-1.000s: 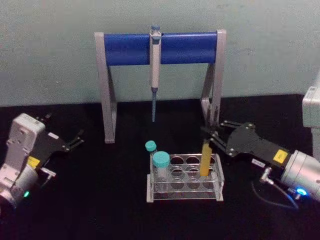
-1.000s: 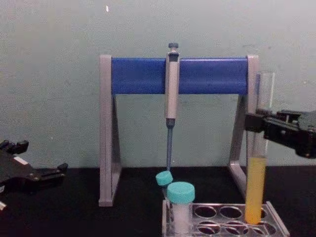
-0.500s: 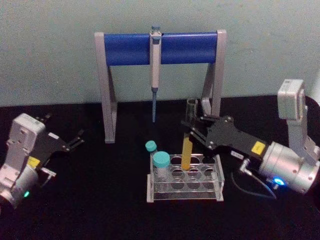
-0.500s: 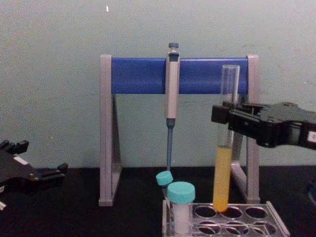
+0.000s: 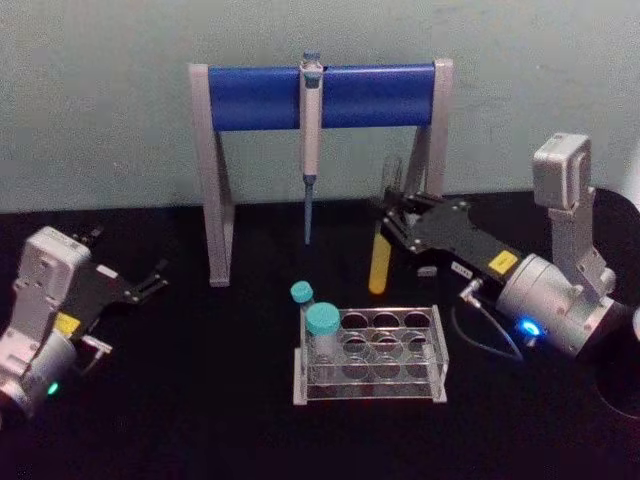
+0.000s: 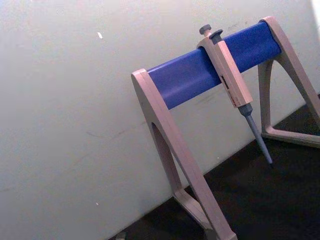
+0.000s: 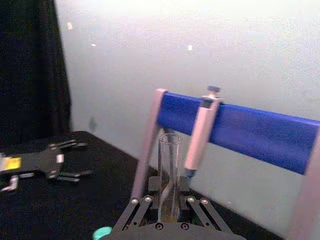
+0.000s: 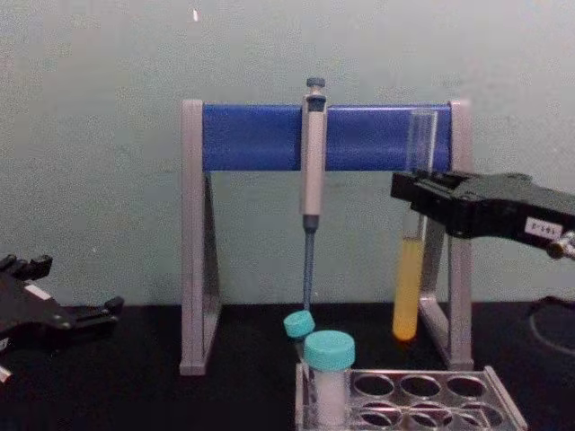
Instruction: Pick up the test tube from the test tube rack, shake it, then place it back into the test tube rack.
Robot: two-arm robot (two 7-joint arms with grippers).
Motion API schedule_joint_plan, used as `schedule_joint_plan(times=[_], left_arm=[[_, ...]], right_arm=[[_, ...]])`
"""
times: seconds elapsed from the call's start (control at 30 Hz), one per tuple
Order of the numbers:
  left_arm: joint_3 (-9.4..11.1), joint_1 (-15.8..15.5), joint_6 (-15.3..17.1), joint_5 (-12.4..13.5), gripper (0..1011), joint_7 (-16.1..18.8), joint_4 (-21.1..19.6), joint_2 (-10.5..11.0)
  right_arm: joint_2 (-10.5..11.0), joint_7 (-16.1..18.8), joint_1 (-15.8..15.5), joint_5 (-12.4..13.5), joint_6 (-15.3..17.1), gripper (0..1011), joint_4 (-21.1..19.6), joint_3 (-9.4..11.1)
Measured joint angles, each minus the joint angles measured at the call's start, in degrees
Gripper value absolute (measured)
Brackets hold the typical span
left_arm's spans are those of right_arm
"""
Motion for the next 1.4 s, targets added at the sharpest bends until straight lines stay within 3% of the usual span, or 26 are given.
schedule_joint_plan(times=[0.17,0.5,0.97,1.23,1.4], left_arm=[[0.0,0.0,0.0,0.0,1010,0.0,0.0,0.0],[0.0,0.0,0.0,0.0,1010,0.0,0.0,0.0],[0.0,0.0,0.0,0.0,1010,0.0,0.0,0.0],[0.0,0.0,0.0,0.0,1010,0.0,0.0,0.0],[0.0,0.0,0.0,0.0,1010,0.0,0.0,0.0]], right_arm=[[-0.75,-2.06,-0.63,-1.0,0.42,220,0.18,1.44],[-0.7,-2.4,-2.62,-1.89,1.11,220,-1.15,3.62],[2.03,-1.39,-8.58,-1.29,1.27,220,-6.76,7.01],[3.71,-0.03,-12.21,-0.09,1.52,220,-10.69,7.44],[4.1,0.77,-13.21,0.24,1.65,220,-12.12,6.51]])
